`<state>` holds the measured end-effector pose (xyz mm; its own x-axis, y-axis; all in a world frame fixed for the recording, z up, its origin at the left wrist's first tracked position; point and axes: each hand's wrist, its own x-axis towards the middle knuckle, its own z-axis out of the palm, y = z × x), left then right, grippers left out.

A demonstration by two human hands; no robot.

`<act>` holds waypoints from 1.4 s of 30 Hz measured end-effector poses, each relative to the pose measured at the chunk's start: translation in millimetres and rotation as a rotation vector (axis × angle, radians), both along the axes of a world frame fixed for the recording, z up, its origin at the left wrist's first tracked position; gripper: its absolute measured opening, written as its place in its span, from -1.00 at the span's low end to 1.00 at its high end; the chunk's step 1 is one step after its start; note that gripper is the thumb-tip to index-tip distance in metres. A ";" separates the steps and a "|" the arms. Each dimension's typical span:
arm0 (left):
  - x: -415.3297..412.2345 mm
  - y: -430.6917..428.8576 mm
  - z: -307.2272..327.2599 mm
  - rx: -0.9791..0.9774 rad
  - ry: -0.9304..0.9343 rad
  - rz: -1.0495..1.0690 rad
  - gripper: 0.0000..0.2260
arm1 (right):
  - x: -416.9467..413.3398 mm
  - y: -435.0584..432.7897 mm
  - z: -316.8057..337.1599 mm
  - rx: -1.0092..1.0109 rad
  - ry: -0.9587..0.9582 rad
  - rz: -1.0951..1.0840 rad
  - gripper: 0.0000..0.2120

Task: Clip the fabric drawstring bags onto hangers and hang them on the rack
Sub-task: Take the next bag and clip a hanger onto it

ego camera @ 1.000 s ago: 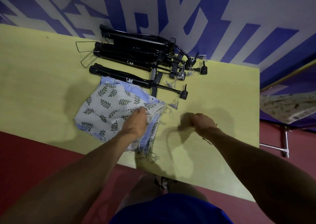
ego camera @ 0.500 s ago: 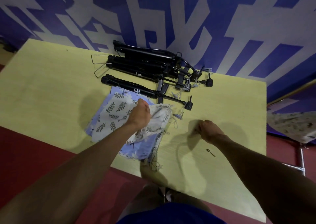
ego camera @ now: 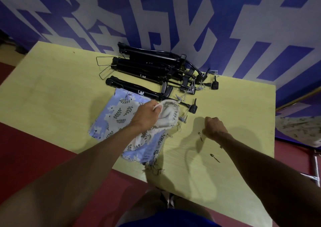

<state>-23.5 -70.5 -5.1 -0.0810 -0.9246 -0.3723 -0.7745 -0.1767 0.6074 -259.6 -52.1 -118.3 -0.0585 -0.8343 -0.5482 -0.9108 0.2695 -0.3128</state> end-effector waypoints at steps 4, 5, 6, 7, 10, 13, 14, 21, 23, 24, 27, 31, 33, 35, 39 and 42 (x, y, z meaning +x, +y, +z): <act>-5.8 -7.7 13.1 -0.038 0.168 0.074 -0.78 | 11.8 -23.1 50.5 -0.092 -0.428 -0.202 -0.92; -7.1 -9.6 17.9 -0.048 0.223 0.074 -0.79 | 15.2 -30.1 73.1 -0.106 -0.610 -0.277 -0.91; -8.6 -10.8 21.8 -0.058 0.271 0.073 -0.78 | 19.0 -35.6 94.6 -0.129 -0.764 -0.309 -0.90; -11.8 -14.1 28.3 -0.077 0.301 0.074 -0.76 | 22.0 -42.2 118.4 -0.163 -0.859 -0.287 -0.90; -21.3 -25.9 48.9 -0.128 0.311 0.108 -0.74 | 34.9 -56.3 173.4 -0.287 -0.855 -0.087 -0.88; -24.5 -36.4 83.0 -0.185 0.377 0.126 -0.75 | 45.2 -68.5 210.3 -0.379 -0.739 0.090 -0.85; -22.4 -40.5 95.8 -0.210 0.405 0.130 -0.75 | 48.5 -73.1 222.0 -0.399 -0.691 0.159 -0.84; 16.4 -60.0 150.8 -0.306 0.429 0.268 -0.80 | 64.8 -96.7 276.5 -0.590 -0.432 0.388 -0.90; 34.9 -66.1 163.8 -0.350 0.408 0.331 -0.83 | 75.3 -101.0 287.9 -0.593 -0.422 0.436 -0.89; 43.1 -69.5 170.3 -0.375 0.398 0.357 -0.85 | 80.8 -102.7 291.2 -0.588 -0.432 0.457 -0.88; 64.0 -76.4 196.2 -0.514 0.366 0.426 -0.85 | 103.2 -106.0 294.8 -0.565 -0.582 0.441 -0.92; 77.5 -76.2 213.0 -0.736 0.140 0.383 -0.82 | 127.5 -107.6 276.4 -0.540 -0.752 0.337 -0.92; 80.3 -74.8 196.7 -0.760 -0.009 0.277 -0.80 | 131.9 -108.3 255.5 -0.459 -0.784 0.309 -0.93; 79.4 -69.6 168.2 -0.677 -0.171 0.158 -0.80 | 128.6 -107.7 232.5 -0.378 -0.754 0.293 -0.87; 78.0 -56.7 91.4 -0.389 -0.306 0.040 -0.77 | 106.2 -108.4 179.3 -0.248 -0.545 0.247 -0.91; 82.0 -49.9 42.4 -0.293 -0.272 0.080 -0.74 | 93.1 -110.9 143.4 -0.123 -0.361 0.268 -0.87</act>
<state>58.6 -120.5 37.3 0.0610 -0.9940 -0.0903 -0.9046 -0.0933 0.4160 -166.6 -163.0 25.1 0.3443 -0.8542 -0.3896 -0.7702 -0.0198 -0.6375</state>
